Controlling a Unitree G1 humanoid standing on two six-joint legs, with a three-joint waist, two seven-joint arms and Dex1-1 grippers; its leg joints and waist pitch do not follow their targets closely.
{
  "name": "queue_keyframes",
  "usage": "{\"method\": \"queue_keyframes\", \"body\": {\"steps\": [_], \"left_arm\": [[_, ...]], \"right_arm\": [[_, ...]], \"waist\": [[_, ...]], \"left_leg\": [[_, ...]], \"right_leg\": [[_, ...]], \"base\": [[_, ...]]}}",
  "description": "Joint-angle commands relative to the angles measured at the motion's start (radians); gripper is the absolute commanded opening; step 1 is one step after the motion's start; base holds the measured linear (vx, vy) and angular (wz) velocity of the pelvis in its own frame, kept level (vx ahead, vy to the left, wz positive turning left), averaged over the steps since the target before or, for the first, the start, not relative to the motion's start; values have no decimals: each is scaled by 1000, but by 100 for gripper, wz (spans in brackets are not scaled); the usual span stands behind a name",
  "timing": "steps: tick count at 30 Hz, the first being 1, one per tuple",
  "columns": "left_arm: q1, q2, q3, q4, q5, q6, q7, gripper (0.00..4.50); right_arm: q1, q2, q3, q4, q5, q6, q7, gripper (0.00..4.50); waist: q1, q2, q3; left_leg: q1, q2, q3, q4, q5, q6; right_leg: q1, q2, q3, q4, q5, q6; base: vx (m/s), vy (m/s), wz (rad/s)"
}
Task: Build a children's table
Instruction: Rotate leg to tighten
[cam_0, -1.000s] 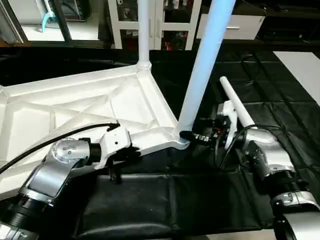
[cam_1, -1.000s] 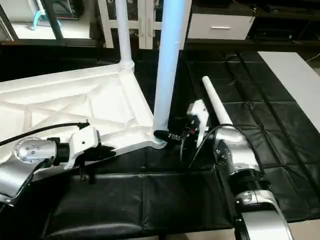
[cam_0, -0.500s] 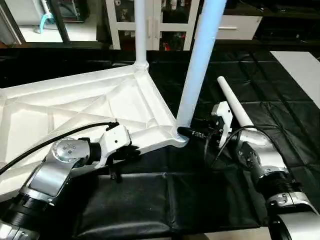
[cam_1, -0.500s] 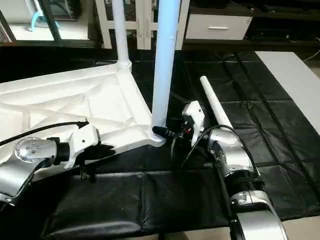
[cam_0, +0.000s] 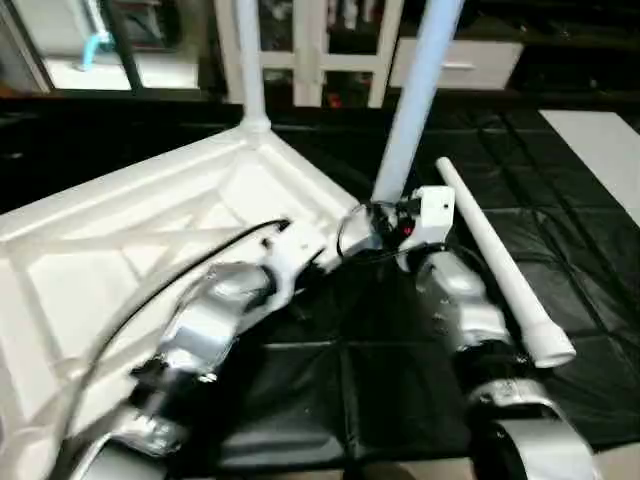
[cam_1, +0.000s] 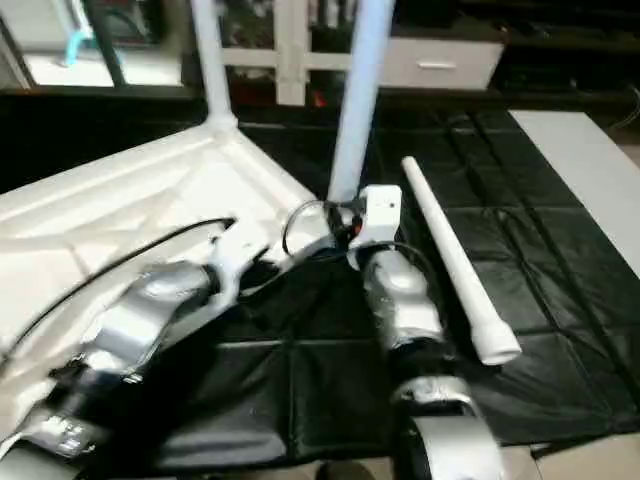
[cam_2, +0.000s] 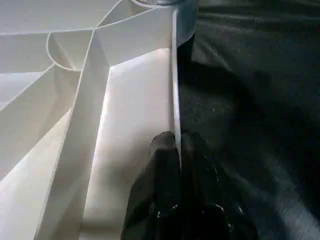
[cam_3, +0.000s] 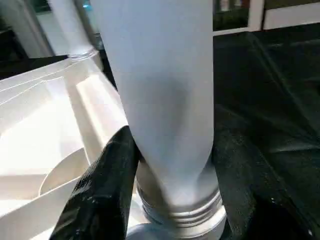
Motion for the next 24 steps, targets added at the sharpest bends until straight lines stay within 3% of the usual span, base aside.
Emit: {"method": "queue_keyframes", "body": {"steps": [1, 3, 4, 5, 6, 7, 8, 10, 12, 15, 17, 18, 19, 21, 24], "left_arm": [[7, -41, -87, 17, -22, -13, -29, 0], [39, 11, -95, -10, -11, -66, -71, 0], [61, 49, -98, -28, -14, -90, -107, 0], [82, 83, -98, -45, -20, -109, -141, 0], [89, 95, -98, -50, -22, -114, -153, 0], [102, 118, -96, -59, -28, -133, -176, 0], [102, 118, -96, -59, -28, -133, -176, 0], [141, 187, -84, -87, -48, -203, -254, 0], [160, 220, -80, -103, -56, -251, -291, 0], [196, 286, -74, -140, -69, -318, -360, 0], [245, 382, -48, -200, -109, -328, -450, 0], [245, 382, -48, -200, -109, -328, -450, 0], [260, 415, -33, -214, -127, -324, -470, 0], [264, 423, -27, -216, -131, -327, -475, 0], [274, 435, -10, -214, -135, -326, -471, 0]], "right_arm": [[36, 60, 47, 89, 6, 61, 52, 195], [31, 36, 55, 67, 13, 44, 148, 195], [32, 11, 66, 48, 18, 34, 227, 195], [35, -17, 82, 29, 17, 24, 300, 251], [37, -27, 87, 23, 17, 21, 325, 265], [40, -52, 100, 11, 11, 4, 369, 268], [40, -52, 100, 11, 11, 4, 369, 275], [44, -114, 109, -18, 27, -4, 491, 288], [42, -140, 106, -27, 38, 0, 537, 311], [41, -191, 104, -45, 61, 7, 639, 322], [49, -276, 105, -96, 113, 33, 839, 349], [49, -276, 105, -96, 113, 33, 839, 349], [59, -315, 113, -125, 126, 40, 930, 349], [62, -326, 117, -132, 126, 43, 954, 390], [74, -362, 127, -156, 136, 61, 1020, 390]], "waist": [[-7, 16, -34], [-7, 16, -39], [-8, 17, -40], [-8, 17, -46], [-13, 17, -47], [-14, 17, -45], [-15, 16, -45], [-11, 17, -44], [-9, 15, -44], [-7, 21, -43], [-2, 24, -47], [1, 27, -44], [3, 22, -47], [9, 23, -51], [15, 20, -53]], "left_leg": [[24, 58, -45, -87, -493, -35], [17, 60, -49, -91, -476, -32], [8, 62, -49, -94, -443, -24], [2, 64, -50, -94, -413, -15], [-8, 66, -47, -93, -360, 3], [0, 66, -38, -90, -340, 19], [1, 64, -35, -86, -344, 27], [1, 64, -36, -86, -334, 32], [3, 63, -31, -82, -302, 56], [3, 68, -31, -84, -275, 63], [4, 70, -30, -81, -234, 85], [5, 71, -27, -81, -221, 93], [9, 71, -24, -78, -191, 105], [8, 71, -21, -73, -119, 128], [5, 70, -20, -67, -52, 158]], "right_leg": [[-4, -76, 49, -116, -481, -129], [5, -79, 48, -112, -441, -133], [12, -81, 49, -106, -384, -145], [22, -82, 50, -100, -336, -157], [31, -81, 50, -92, -251, -184], [23, -79, 50, -94, -217, -207], [24, -82, 52, -95, -232, -223], [27, -84, 52, -96, -246, -227], [26, -83, 53, -97, -236, -238], [29, -83, 53, -90, -220, -254], [35, -77, 51, -78, -137, -273], [32, -76, 50, -77, -117, -277], [33, -75, 51, -74, -75, -289], [35, -76, 50, -61, 8, -308], [40, -78, 49, -51, 85, -323]], "base": [[0, 0, 0], [0, 0, 0], [0, 0, 0], [0, 0, 0], [0, 0, 0], [0, 0, 0], [0, 0, 0], [0, 0, 0], [0, 0, 0], [0, 0, 0], [0, 0, 0], [0, 0, 0], [0, 0, 0], [0, 0, 0], [0, 0, 0]]}}
